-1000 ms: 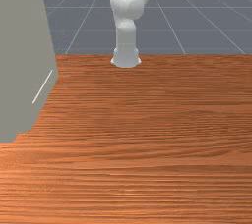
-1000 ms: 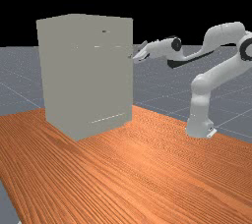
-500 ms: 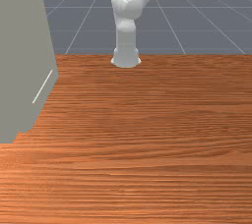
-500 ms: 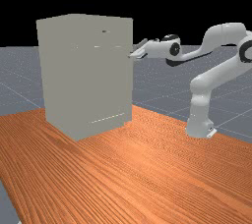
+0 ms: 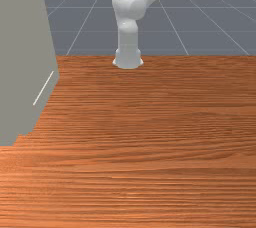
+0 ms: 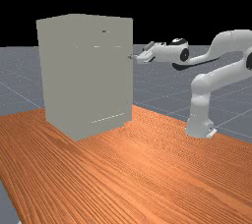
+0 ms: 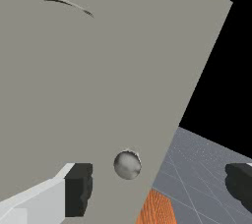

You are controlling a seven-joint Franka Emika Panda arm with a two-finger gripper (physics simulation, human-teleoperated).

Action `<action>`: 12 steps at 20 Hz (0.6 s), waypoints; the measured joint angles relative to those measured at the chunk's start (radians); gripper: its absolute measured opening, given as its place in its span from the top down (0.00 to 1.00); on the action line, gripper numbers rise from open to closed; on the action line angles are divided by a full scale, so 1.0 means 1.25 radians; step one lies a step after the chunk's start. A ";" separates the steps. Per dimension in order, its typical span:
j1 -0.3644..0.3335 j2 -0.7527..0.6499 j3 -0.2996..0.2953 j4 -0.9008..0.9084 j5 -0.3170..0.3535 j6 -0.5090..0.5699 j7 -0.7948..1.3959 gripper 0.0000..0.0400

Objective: Open the cabinet door

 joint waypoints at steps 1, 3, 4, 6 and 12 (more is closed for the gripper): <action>0.001 0.004 0.006 0.000 -0.001 0.001 0.004 0.00; -0.005 0.030 0.024 0.007 -0.006 0.004 0.014 0.00; -0.006 0.040 0.029 0.009 -0.010 0.008 0.019 0.00; -0.016 0.072 0.050 0.017 -0.020 0.012 0.032 0.00; -0.072 0.153 0.020 0.069 -0.041 0.029 0.040 0.00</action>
